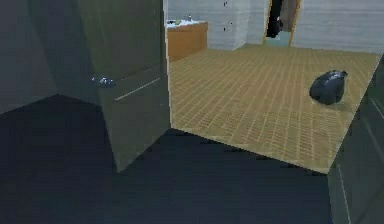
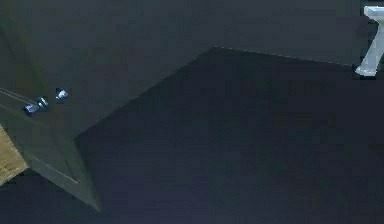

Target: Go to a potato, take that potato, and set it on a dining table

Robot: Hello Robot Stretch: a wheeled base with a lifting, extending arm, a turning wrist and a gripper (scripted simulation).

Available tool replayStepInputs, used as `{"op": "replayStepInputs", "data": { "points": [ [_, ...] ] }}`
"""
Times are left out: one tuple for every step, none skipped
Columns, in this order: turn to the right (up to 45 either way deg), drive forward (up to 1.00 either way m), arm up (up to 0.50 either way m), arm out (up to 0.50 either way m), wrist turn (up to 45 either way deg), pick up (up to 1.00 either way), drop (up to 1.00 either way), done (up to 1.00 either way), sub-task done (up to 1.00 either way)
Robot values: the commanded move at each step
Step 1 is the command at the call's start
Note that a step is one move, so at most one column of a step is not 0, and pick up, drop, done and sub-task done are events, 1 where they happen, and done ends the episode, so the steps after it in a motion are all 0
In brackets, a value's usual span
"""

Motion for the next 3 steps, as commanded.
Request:
{"op": "replayStepInputs", "data": {
  "points": [
    [0.0, 0.75, 0.00, 0.00, 0.0, 0.00, 0.00, 0.00, 0.00],
    [12.0, 0.00, 0.00, 0.00, 0.0, 0.00, 0.00, 0.00, 0.00],
    [0.0, 1.00, 0.00, 0.00, 0.0, 0.00, 0.00, 0.00, 0.00]
  ]
}}
